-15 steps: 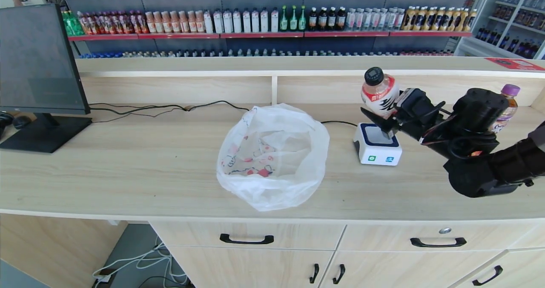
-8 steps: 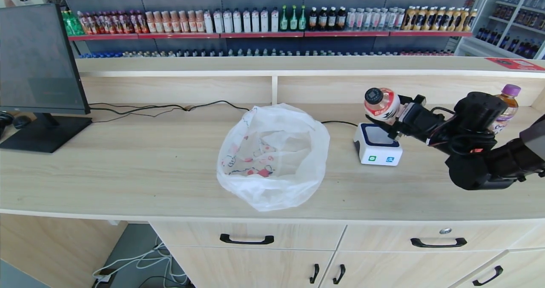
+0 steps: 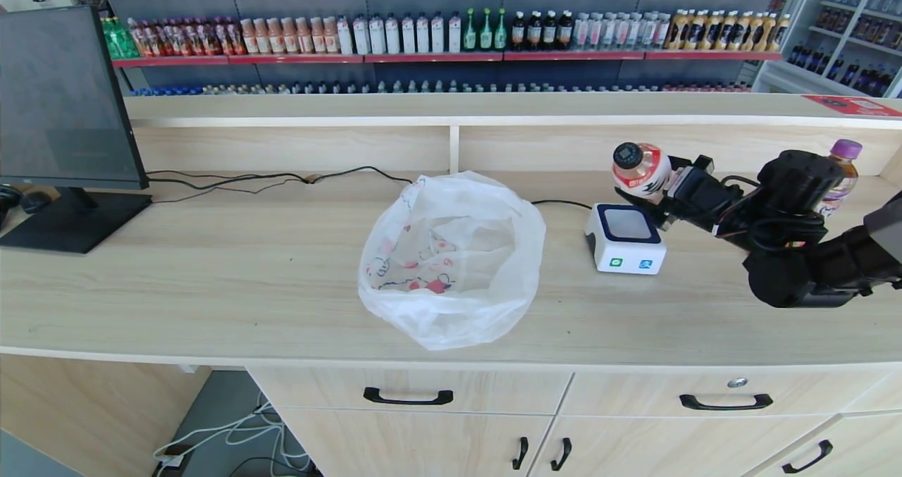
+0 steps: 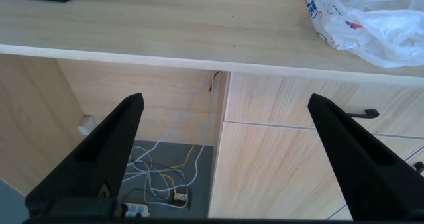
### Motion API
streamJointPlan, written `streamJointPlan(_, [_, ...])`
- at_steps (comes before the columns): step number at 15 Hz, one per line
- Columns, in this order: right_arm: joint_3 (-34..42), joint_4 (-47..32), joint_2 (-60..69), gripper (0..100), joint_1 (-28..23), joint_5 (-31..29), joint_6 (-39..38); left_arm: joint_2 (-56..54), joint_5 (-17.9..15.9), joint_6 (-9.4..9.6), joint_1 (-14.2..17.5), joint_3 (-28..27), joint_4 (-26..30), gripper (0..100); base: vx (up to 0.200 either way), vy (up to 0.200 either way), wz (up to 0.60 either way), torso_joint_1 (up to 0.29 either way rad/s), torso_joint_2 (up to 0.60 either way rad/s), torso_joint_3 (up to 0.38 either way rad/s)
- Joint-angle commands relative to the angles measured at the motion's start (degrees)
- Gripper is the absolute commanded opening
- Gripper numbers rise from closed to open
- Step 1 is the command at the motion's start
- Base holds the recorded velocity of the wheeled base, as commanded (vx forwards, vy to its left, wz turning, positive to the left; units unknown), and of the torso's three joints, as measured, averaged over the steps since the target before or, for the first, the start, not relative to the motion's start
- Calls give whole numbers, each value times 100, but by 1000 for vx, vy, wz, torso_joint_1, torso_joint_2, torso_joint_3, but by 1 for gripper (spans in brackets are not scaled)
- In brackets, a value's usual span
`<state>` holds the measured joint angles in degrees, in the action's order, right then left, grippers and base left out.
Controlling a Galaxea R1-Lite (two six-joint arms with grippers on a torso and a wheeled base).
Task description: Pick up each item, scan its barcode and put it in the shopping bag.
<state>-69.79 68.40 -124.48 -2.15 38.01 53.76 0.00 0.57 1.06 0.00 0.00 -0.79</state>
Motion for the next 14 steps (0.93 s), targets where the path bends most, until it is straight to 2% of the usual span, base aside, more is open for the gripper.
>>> streamJointPlan(1, [27, 7, 73, 0, 21, -4, 3, 0, 4, -1, 0, 0, 0, 100, 0, 0, 0, 0, 0, 0])
streamJointPlan(5, [273, 33, 205, 0, 21, -48, -85, 0, 4, -9, 0, 0, 0, 100, 0, 0, 0, 0, 0, 0])
streamJointPlan(7, [836, 121, 653, 0, 30, -215, -349, 9, 4, -18, 0, 0, 0, 100, 0, 0, 0, 0, 0, 0])
streamJointPlan(10, [1758, 534, 1611, 0, 215, -874, -1219, 0, 4, -18, 0, 0, 0, 100, 0, 0, 0, 0, 0, 0])
streamJointPlan(12, [1996, 551, 1962, 0, 584, -1323, -1746, 0, 4, -18, 0, 0, 0, 100, 0, 0, 0, 0, 0, 0])
streamJointPlan(14, [2005, 595, 2402, 0, 1586, -2650, -2915, 0, 4, -18, 0, 0, 0, 100, 0, 0, 0, 0, 0, 0])
